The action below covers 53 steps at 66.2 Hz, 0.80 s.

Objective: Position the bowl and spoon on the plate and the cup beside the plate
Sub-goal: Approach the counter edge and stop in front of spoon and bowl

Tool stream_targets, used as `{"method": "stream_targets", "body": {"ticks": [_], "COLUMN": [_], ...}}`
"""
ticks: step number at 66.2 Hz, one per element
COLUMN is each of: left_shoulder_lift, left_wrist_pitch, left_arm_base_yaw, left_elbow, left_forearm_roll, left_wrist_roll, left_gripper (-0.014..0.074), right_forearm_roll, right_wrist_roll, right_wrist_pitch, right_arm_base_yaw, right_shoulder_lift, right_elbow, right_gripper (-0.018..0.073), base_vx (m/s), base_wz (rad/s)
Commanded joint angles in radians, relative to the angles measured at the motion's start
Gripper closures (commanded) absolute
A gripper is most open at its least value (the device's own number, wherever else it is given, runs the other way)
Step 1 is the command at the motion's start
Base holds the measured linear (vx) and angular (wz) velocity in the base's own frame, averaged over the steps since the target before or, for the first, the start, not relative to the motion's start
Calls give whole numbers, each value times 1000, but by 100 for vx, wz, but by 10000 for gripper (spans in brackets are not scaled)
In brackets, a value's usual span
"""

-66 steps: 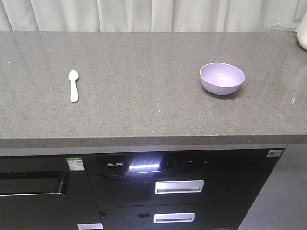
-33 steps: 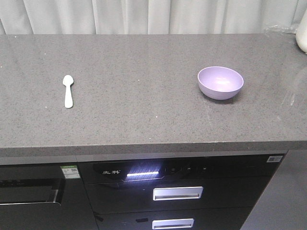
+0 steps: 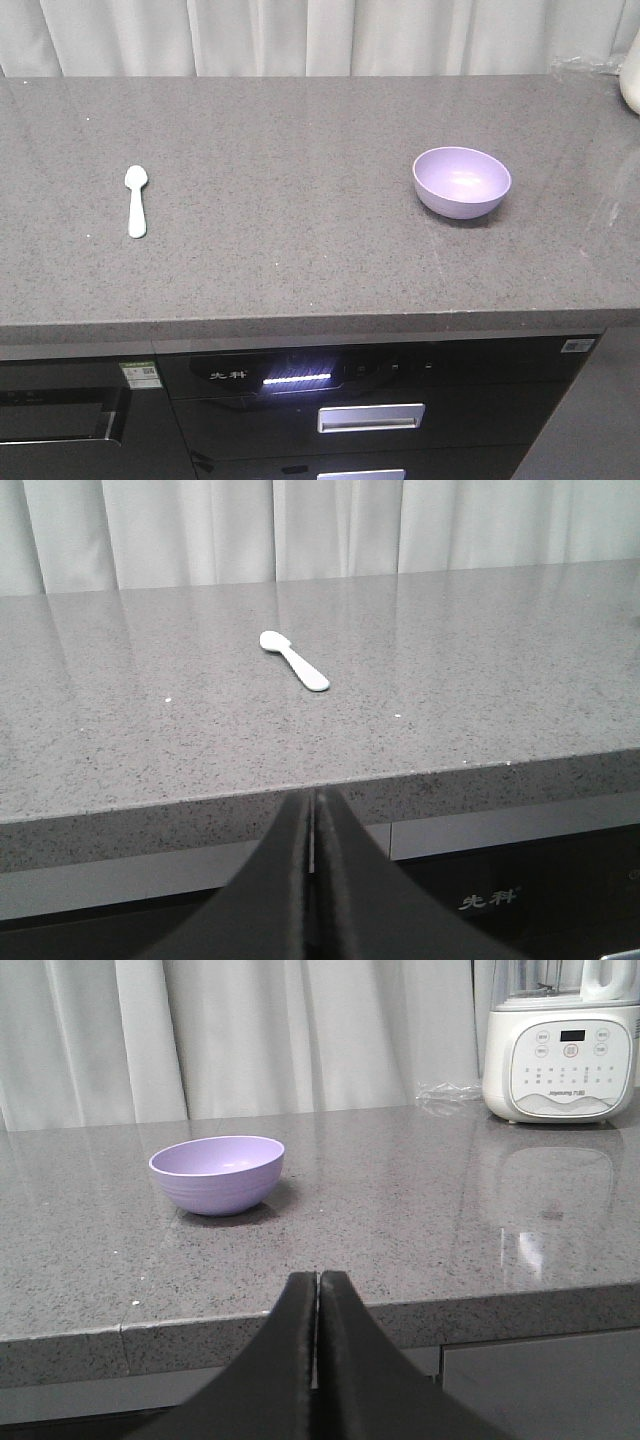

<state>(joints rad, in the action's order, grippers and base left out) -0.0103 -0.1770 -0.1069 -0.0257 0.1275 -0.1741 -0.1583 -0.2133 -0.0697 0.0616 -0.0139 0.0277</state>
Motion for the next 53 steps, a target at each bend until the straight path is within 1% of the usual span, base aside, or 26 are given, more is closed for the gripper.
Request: {"method": "stream_targets", "body": {"ticks": [1, 53], "left_shoulder_lift": [8, 8], "left_wrist_pitch": [68, 68], "left_arm_base_yaw": [2, 2], "left_elbow": [8, 8], "left_forearm_roll": [-1, -1], "left_wrist_roll": [-13, -13], "left_gripper": [603, 603], "right_forearm_roll": [-4, -4], "right_wrist_roll": [3, 3], "right_wrist_pitch": [76, 76], "right_arm_base_yaw": [5, 5], "right_shoulder_lift": [-7, -7], "right_elbow": [4, 4], "right_gripper": [562, 562], "base_vx": [6, 8], "base_wz": [0, 1]}}
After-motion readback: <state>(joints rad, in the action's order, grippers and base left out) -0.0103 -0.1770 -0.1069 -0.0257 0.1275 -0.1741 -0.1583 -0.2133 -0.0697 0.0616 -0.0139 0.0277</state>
